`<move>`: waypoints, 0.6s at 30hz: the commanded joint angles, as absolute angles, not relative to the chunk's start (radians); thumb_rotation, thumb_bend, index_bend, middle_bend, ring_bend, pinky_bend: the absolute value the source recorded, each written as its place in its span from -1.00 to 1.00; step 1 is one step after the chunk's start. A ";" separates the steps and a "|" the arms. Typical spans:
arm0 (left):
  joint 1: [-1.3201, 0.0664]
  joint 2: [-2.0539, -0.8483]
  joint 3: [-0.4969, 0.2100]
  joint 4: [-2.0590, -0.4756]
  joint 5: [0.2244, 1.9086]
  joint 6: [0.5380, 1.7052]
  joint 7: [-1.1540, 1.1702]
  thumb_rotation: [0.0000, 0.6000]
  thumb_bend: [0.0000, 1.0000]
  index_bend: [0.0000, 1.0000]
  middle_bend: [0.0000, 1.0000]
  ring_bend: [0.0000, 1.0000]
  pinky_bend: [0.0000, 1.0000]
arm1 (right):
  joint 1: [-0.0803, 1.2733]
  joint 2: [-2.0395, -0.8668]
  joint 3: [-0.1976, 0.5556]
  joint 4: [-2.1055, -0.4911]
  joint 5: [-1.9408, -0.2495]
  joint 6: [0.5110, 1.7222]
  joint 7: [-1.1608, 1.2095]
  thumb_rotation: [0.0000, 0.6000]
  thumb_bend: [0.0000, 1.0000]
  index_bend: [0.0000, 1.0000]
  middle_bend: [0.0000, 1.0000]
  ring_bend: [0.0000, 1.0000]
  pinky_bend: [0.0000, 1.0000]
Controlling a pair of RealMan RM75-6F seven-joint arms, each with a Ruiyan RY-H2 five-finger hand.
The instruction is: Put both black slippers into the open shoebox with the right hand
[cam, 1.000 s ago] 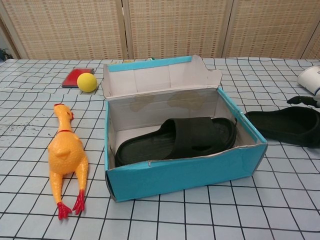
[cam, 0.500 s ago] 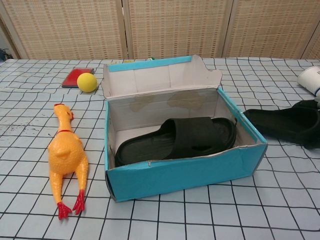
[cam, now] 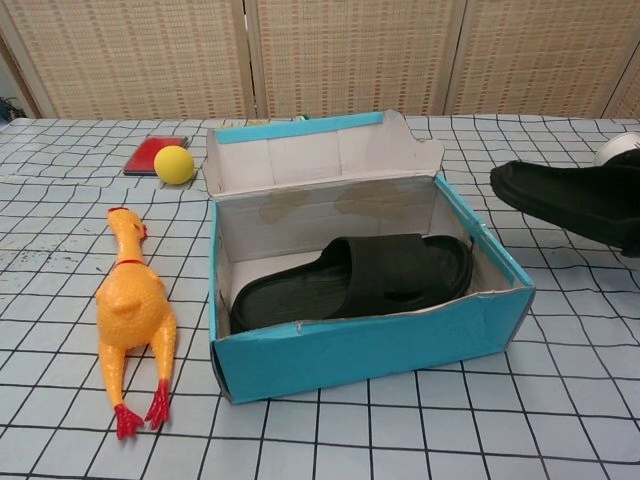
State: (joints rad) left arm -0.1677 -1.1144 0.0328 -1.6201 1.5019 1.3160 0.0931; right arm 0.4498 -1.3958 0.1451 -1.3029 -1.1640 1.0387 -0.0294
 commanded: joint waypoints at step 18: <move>-0.165 -1.110 0.040 -1.621 1.519 1.326 0.081 1.00 0.66 -0.04 0.17 0.40 0.14 | 0.500 -1.670 0.200 -1.462 -1.602 1.530 -0.418 1.00 -0.64 -0.05 -0.12 -0.30 -0.27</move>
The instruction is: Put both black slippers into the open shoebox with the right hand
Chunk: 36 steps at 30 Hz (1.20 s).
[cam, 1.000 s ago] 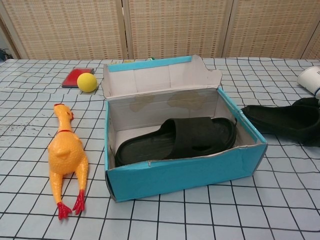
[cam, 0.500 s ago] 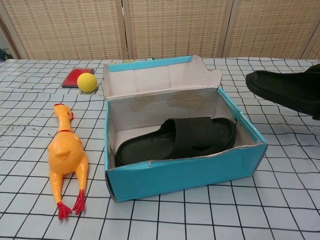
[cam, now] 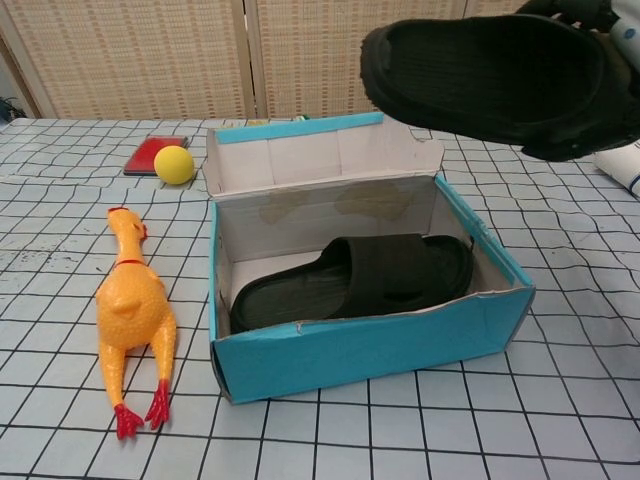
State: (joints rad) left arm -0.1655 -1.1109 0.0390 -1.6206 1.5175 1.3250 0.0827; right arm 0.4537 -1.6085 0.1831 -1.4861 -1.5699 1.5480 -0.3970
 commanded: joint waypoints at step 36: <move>-0.166 -1.099 0.045 -1.618 1.533 1.326 0.048 1.00 0.66 -0.04 0.17 0.39 0.14 | 0.713 -2.066 0.195 -0.788 -1.588 1.350 -0.078 1.00 -0.64 -0.02 -0.09 -0.30 -0.27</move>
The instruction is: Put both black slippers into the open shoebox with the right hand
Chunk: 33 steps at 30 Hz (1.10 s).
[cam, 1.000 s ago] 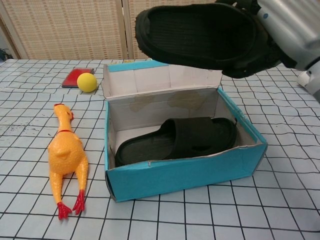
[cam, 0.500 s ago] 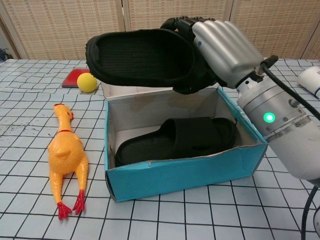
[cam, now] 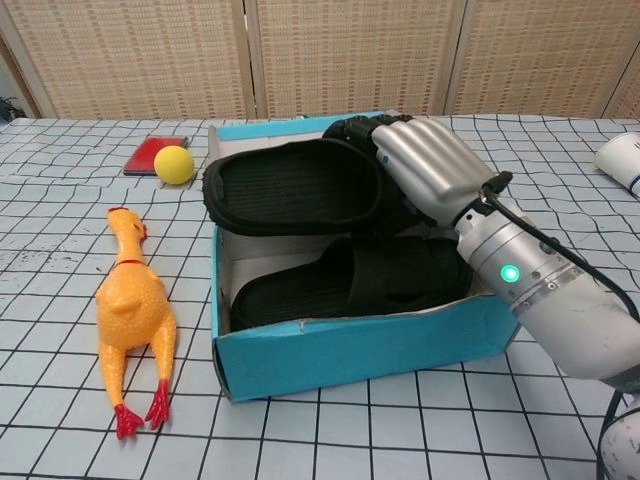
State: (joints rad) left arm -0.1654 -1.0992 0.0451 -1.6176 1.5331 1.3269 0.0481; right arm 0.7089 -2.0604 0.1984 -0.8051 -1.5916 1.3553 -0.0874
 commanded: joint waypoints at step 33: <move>-0.170 -1.102 0.046 -1.616 1.529 1.316 0.054 1.00 0.66 -0.04 0.17 0.40 0.15 | 0.676 -1.779 0.246 -1.316 -1.307 1.025 -0.153 1.00 -0.64 -0.76 -0.61 -0.96 -0.77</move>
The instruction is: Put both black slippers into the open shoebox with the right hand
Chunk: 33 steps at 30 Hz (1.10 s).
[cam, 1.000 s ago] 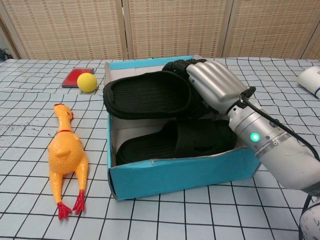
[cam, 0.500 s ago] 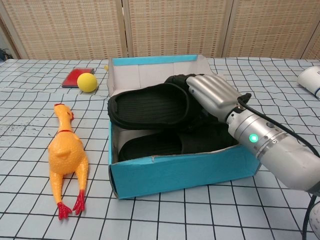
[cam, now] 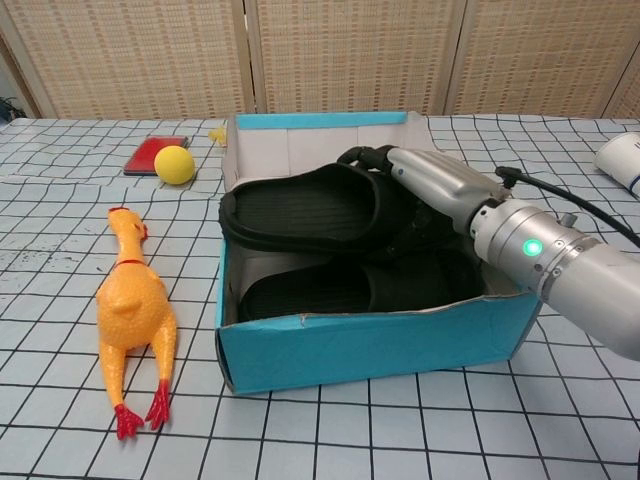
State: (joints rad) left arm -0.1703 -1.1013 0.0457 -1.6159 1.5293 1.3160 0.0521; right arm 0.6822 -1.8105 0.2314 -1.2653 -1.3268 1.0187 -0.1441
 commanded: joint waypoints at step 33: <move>-0.172 -1.106 0.044 -1.615 1.521 1.312 0.059 1.00 0.66 -0.04 0.17 0.40 0.15 | 0.685 -1.494 0.193 -1.683 -1.138 0.920 -0.292 1.00 -0.67 -1.00 -1.00 -1.00 -0.94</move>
